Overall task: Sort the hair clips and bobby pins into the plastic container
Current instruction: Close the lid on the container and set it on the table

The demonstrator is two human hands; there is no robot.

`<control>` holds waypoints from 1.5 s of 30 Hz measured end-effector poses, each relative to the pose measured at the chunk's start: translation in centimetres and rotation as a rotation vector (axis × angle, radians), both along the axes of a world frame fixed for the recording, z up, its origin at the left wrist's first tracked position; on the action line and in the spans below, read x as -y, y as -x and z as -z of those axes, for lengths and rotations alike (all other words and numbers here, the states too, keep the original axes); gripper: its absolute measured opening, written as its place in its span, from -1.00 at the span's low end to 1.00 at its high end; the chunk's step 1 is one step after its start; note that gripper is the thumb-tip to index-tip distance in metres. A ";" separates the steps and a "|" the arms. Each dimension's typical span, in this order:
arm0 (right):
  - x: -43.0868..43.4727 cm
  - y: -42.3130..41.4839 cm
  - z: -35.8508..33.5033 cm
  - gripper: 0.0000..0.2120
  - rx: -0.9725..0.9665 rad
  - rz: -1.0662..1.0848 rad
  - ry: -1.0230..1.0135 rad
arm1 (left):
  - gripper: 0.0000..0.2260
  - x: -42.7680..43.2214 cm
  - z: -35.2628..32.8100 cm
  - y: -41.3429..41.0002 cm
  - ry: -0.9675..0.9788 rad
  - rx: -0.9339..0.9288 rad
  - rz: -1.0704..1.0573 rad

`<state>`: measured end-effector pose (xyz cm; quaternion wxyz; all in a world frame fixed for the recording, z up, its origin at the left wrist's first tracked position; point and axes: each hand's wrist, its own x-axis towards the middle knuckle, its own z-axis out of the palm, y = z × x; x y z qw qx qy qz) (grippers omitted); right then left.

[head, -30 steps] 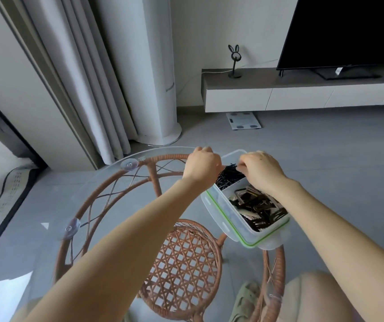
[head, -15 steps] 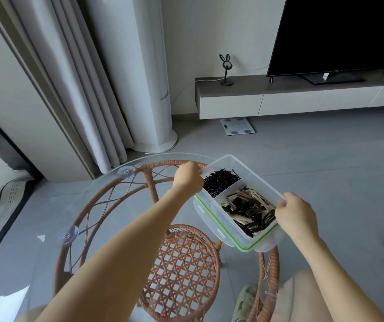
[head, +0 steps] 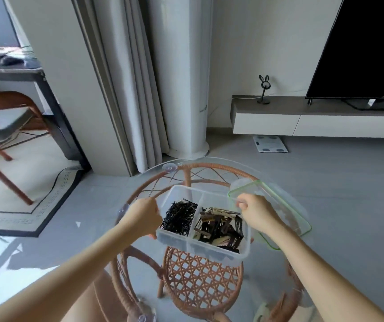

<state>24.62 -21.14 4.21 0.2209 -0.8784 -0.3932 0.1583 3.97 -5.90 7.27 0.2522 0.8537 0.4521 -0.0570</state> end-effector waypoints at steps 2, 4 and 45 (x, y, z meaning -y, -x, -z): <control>-0.5 0.8 1.2 -0.74 -0.022 -0.059 0.024 | -0.87 0.1 1.1 1.6 0.016 -0.077 -0.001; -0.4 1.0 1.9 -0.75 -0.022 -0.071 -0.012 | -0.85 0.6 1.8 2.2 -0.061 -0.135 0.019; -3.8 2.2 -3.3 -0.81 -0.305 -0.026 -0.184 | -0.76 -0.2 1.4 3.2 0.219 0.506 -0.293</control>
